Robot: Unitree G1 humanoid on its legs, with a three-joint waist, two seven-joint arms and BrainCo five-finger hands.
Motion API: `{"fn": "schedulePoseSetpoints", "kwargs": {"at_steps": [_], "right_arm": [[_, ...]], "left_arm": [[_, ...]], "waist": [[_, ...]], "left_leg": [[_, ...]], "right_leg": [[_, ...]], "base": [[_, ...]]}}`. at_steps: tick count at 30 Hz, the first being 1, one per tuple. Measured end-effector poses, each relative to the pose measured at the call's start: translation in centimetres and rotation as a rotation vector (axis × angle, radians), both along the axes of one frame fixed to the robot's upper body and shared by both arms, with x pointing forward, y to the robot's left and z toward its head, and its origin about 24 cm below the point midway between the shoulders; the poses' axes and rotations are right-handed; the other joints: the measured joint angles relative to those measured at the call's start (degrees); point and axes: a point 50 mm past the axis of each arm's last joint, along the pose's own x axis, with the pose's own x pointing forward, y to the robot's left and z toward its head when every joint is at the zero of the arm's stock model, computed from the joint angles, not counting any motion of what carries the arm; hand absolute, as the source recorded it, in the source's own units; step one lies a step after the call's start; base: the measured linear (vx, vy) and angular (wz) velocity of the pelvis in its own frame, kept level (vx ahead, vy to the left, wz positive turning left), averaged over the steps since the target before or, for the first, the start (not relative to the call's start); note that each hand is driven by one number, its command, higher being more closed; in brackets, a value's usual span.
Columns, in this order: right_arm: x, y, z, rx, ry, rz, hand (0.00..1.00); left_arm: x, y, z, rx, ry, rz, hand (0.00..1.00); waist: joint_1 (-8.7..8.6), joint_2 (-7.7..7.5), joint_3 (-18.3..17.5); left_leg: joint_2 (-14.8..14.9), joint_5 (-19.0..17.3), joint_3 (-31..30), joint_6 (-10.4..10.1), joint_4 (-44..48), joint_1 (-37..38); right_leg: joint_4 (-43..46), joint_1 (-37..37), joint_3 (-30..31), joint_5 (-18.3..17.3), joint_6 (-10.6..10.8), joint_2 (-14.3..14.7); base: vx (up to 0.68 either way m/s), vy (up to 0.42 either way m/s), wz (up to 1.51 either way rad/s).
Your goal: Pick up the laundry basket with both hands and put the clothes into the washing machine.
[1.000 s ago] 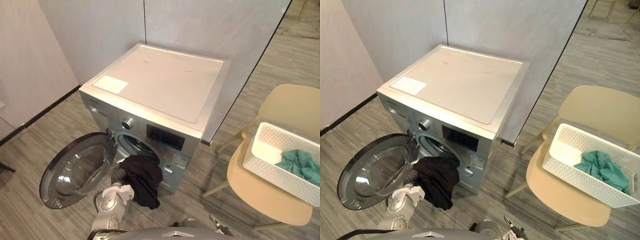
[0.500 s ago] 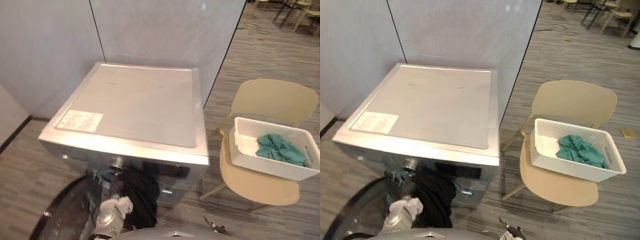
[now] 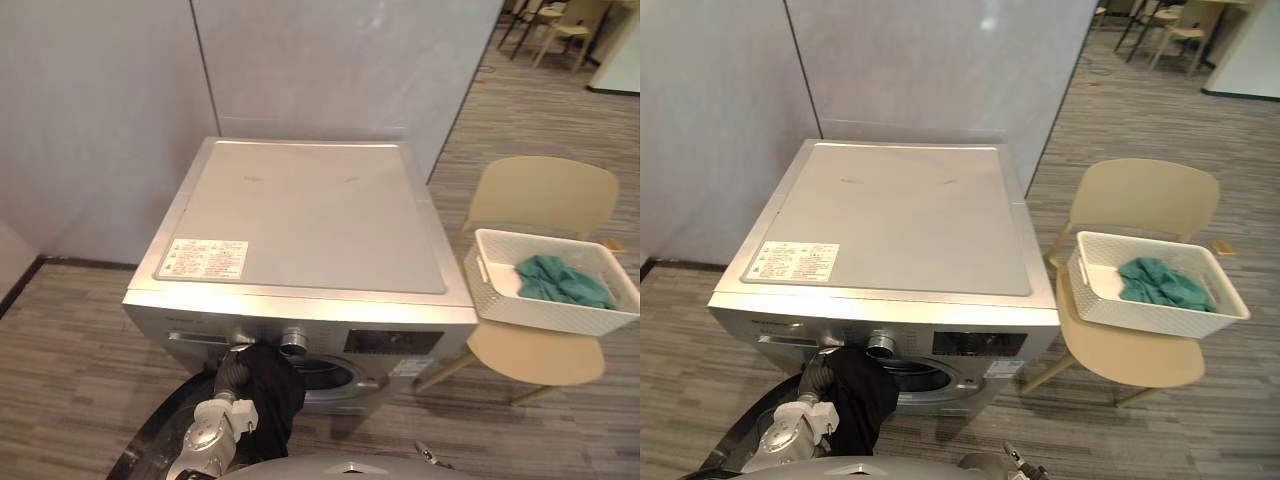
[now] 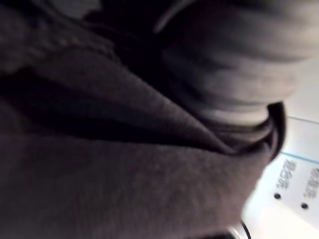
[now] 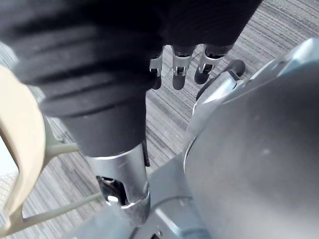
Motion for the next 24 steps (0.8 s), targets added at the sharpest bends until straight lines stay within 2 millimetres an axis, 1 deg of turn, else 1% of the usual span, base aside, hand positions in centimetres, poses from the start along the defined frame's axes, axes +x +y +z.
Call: {"fn": "schedulePoseSetpoints", "kwargs": {"at_steps": [1, 2, 3, 4, 5, 6, 7, 8, 9, 10, 11, 12, 14, 15, 16, 17, 19, 20, 21, 24], "right_arm": [[0.0, 0.2, 0.0, 0.002, 0.000, 0.017, 0.00], [0.0, 0.6, -0.1, 0.009, -0.001, 0.044, 0.00], [0.1, 0.8, -0.1, 0.010, -0.003, 0.057, 0.00], [0.2, 1.2, -0.1, 0.019, -0.006, 0.075, 0.00], [0.5, 1.3, -0.1, 0.024, -0.016, 0.076, 0.00], [1.0, 0.7, 0.2, 0.003, -0.033, 0.109, 0.00], [1.2, 0.3, 0.3, -0.009, -0.038, 0.117, 0.00], [1.4, -0.1, 0.5, -0.020, -0.046, 0.119, 0.00], [1.6, -0.1, 0.6, -0.025, -0.055, 0.126, 0.00], [2.9, -0.3, 0.9, -0.040, -0.085, 0.162, 0.00], [3.6, -0.4, 1.2, -0.047, -0.104, 0.173, 0.00], [4.5, -0.4, 1.5, -0.056, -0.136, 0.180, 0.00], [7.6, -0.1, 2.8, -0.081, -0.239, 0.219, 0.00], [8.2, -0.1, 3.1, -0.090, -0.266, 0.221, 0.00], [9.1, 0.2, 3.6, -0.097, -0.303, 0.235, 0.00], [10.3, 0.3, 4.3, -0.110, -0.349, 0.242, 0.00], [12.3, 0.4, 5.7, -0.136, -0.430, 0.254, 0.00], [12.6, 0.3, 6.0, -0.142, -0.448, 0.251, 0.00], [12.9, 0.3, 6.5, -0.147, -0.473, 0.243, 0.00], [13.5, 0.1, 7.4, -0.152, -0.531, 0.204, 0.00]], "left_arm": [[0.1, 0.0, 0.2, -0.001, -0.010, 0.000, 1.00], [0.3, -0.1, 0.4, -0.006, -0.026, -0.007, 1.00], [0.4, -0.2, 0.4, -0.008, -0.029, -0.011, 1.00], [0.7, -0.3, 0.6, -0.012, -0.042, -0.021, 1.00], [1.0, -0.4, 0.7, -0.016, -0.049, -0.025, 1.00], [1.6, -1.2, 1.0, -0.038, -0.064, -0.031, 1.00], [2.0, -1.9, 1.5, -0.061, -0.088, -0.045, 1.00], [2.4, -2.5, 2.1, -0.083, -0.116, -0.053, 1.00], [2.5, -2.6, 2.3, -0.089, -0.128, -0.048, 1.00], [3.3, -2.6, 3.3, -0.096, -0.175, -0.045, 1.00], [3.6, -2.6, 3.6, -0.100, -0.189, -0.041, 1.00], [4.1, -2.6, 4.2, -0.099, -0.218, -0.033, 1.00], [6.1, -2.6, 5.8, -0.095, -0.292, -0.019, 1.00], [6.4, -2.6, 6.1, -0.093, -0.304, -0.017, 1.00], [6.9, -2.6, 6.6, -0.093, -0.326, -0.013, 1.00], [7.6, -2.5, 7.1, -0.088, -0.348, -0.002, 1.00], [8.8, -2.1, 8.3, -0.078, -0.393, 0.032, 1.00], [9.3, -2.0, 8.7, -0.075, -0.408, 0.041, 1.00], [10.3, -1.6, 9.6, -0.067, -0.440, 0.070, 1.00], [13.2, -0.7, 11.5, -0.041, -0.493, 0.156, 1.00]], "waist": [[-0.15, -0.36, 0.2], [-0.46, -1.50, 0.9], [-0.30, -2.01, 1.0], [0.06, -3.47, 1.4], [0.08, -4.34, 2.0], [-0.18, -3.31, 5.4], [-0.04, -2.65, 7.4], [1.04, -1.67, 8.4], [1.20, -2.16, 8.9], [1.17, -1.95, 10.8], [1.10, -1.64, 11.4], [0.83, -1.75, 12.1], [0.59, -2.51, 16.2], [0.72, -2.69, 16.6], [0.86, -2.86, 17.4], [0.92, -3.12, 18.5], [0.88, -3.02, 19.8], [0.88, -3.02, 20.2], [0.84, -3.07, 20.5], [0.72, -3.15, 21.9]], "left_leg": [[1.0, 0.2, -0.1, -0.3, 0.1, -0.5], [2.2, 0.7, -0.8, -1.1, 0.6, -2.3], [2.4, 1.3, -0.7, -1.5, 1.2, -3.6], [2.4, 2.5, -0.9, -2.5, 2.6, -6.9], [2.6, 2.7, -1.3, -2.9, 3.3, -8.1], [3.5, 3.1, -3.1, -2.4, 3.8, -9.0], [4.2, 3.9, -3.3, -1.6, 3.9, -9.8], [4.8, 5.4, -3.3, -1.8, 4.8, -12.4], [4.9, 5.8, -3.3, -2.2, 5.4, -14.0], [5.0, 5.9, -3.3, -2.2, 7.7, -17.9], [5.1, 6.0, -3.4, -2.3, 9.3, -20.2], [5.3, 6.0, -3.6, -2.3, 11.8, -23.8], [5.4, 5.6, -4.3, -2.0, 17.1, -30.0], [5.5, 5.0, -4.3, -1.9, 18.6, -31.6], [5.7, 3.6, -4.3, -2.0, 21.1, -33.7], [5.8, 2.0, -4.3, -1.8, 24.7, -36.5], [6.1, -0.6, -4.8, -1.7, 30.2, -41.2], [6.1, -1.2, -4.9, -1.5, 31.5, -42.6], [6.2, -2.1, -5.4, -1.3, 33.7, -45.3], [6.6, -2.7, -5.8, -1.5, 37.3, -50.7]], "right_leg": [[0.4, -0.3, -0.5, -2.0, 1.1, 1.6], [-1.4, 0.0, -3.1, -6.1, 2.0, 4.3], [-3.1, 0.2, -4.4, -7.8, 2.0, 4.4], [-7.9, 0.7, -5.2, -12.2, 2.7, 4.7], [-10.2, 1.1, -6.2, -14.3, 3.6, 4.6], [-9.9, 0.7, -8.6, -14.0, 2.8, 5.5], [-8.6, -0.4, -9.1, -14.2, 2.7, 6.0], [-5.3, -3.7, -9.1, -15.2, 2.2, 6.4], [-3.7, -5.7, -9.0, -15.9, 2.0, 6.3], [0.0, -9.8, -9.0, -17.0, 1.6, 5.9], [1.6, -11.7, -9.1, -17.3, 1.5, 5.7], [3.6, -14.6, -9.3, -17.8, 1.5, 5.6], [8.2, -19.6, -9.4, -18.7, 1.3, 4.8], [9.5, -21.1, -9.0, -19.0, 1.4, 4.6], [11.7, -23.2, -8.6, -19.7, 1.5, 4.3], [14.7, -25.8, -7.8, -20.8, 1.7, 3.8], [19.6, -30.3, -6.6, -22.6, 1.9, 3.2], [20.9, -31.6, -6.2, -23.0, 1.9, 3.1], [23.0, -34.3, -5.6, -23.7, 1.9, 3.0], [26.8, -40.1, -4.5, -24.0, 1.8, 3.0]], "base": [[-0.10, -0.199, -0.17], [-0.08, -0.221, -0.10], [-0.09, -0.287, -0.08], [-0.05, -0.207, -0.03], [-0.07, -0.242, 0.23], [-0.06, -0.205, 0.39], [-0.10, -0.208, 0.32], [-0.09, -0.148, 0.08], [-0.10, -0.137, 0.03], [-0.07, -0.080, 0.10], [-0.08, -0.055, 0.18], [-0.08, 0.007, 0.19], [-0.09, 0.042, 0.13], [-0.08, 0.062, -0.04], [-0.10, 0.095, -0.10], [-0.11, 0.097, -0.13], [-0.14, 0.094, -0.14], [-0.14, 0.067, -0.11], [-0.15, 0.052, -0.08], [-0.14, 0.027, -0.15]]}}
